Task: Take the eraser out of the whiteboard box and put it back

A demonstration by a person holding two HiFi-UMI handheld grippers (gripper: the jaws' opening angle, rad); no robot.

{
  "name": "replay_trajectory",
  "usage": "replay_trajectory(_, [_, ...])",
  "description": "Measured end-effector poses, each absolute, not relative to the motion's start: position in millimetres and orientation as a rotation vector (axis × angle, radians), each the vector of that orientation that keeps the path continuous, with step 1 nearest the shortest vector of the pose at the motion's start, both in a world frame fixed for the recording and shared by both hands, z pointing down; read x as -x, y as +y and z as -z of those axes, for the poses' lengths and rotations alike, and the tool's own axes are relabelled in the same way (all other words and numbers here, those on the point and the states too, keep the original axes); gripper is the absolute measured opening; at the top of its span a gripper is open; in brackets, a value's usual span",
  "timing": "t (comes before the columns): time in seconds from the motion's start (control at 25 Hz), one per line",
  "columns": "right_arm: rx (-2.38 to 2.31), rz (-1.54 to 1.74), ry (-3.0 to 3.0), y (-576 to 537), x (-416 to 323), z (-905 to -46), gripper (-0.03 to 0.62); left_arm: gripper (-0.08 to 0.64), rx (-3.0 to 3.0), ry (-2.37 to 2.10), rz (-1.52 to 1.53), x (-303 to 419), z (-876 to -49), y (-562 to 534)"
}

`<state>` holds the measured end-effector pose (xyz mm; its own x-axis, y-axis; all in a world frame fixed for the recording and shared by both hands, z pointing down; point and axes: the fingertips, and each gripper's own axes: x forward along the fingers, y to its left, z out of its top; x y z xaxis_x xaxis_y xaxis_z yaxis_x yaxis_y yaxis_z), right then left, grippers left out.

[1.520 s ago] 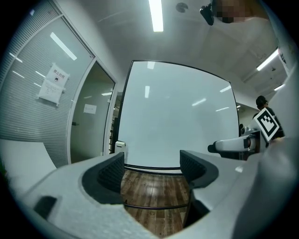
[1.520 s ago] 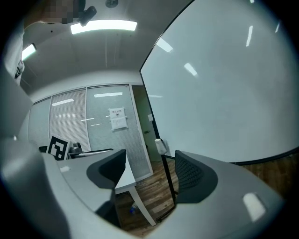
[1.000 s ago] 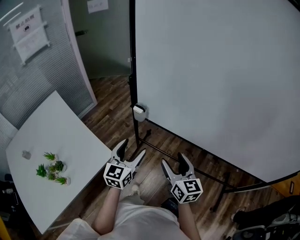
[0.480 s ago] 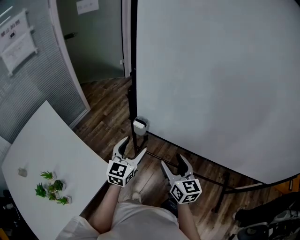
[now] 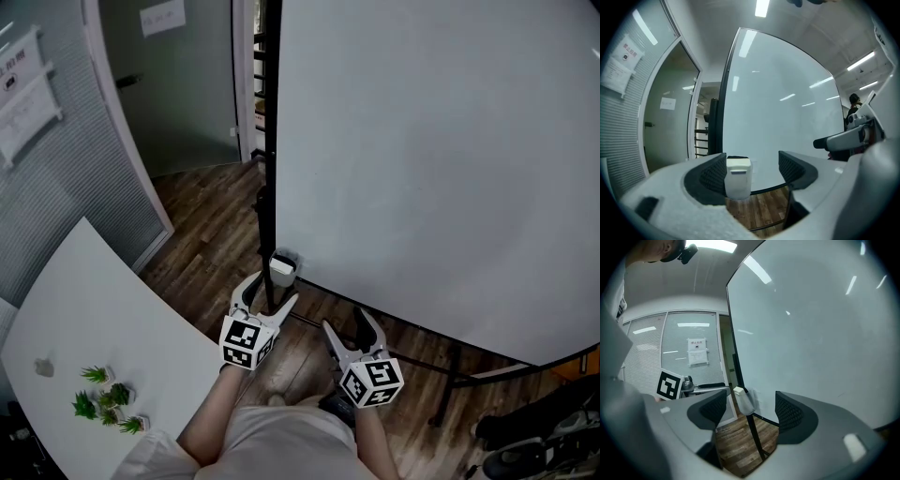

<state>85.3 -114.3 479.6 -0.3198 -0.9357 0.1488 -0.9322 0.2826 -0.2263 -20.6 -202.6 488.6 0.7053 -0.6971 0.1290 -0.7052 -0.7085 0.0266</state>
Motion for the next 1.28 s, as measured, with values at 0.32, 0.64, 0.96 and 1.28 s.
replay_trajectory(0.32, [1.847, 0.442, 2.475, -120, -95, -480, 0.324, 0.341, -2.774, -1.210, -0.150, 19, -493, -217])
replay_trajectory(0.64, [1.812, 0.442, 2.502, -139, -93, -483, 0.324, 0.341, -2.753, -1.252, -0.144, 19, -493, -233])
replay_trajectory(0.96, [1.792, 0.452, 2.526, -155, -95, -486, 0.324, 0.341, -2.758, -1.285, -0.168, 12, -496, -249])
replay_trajectory(1.28, [1.798, 0.477, 2.534, -170, -103, -493, 0.322, 0.340, -2.796, -1.278, -0.232, 0, -502, -264])
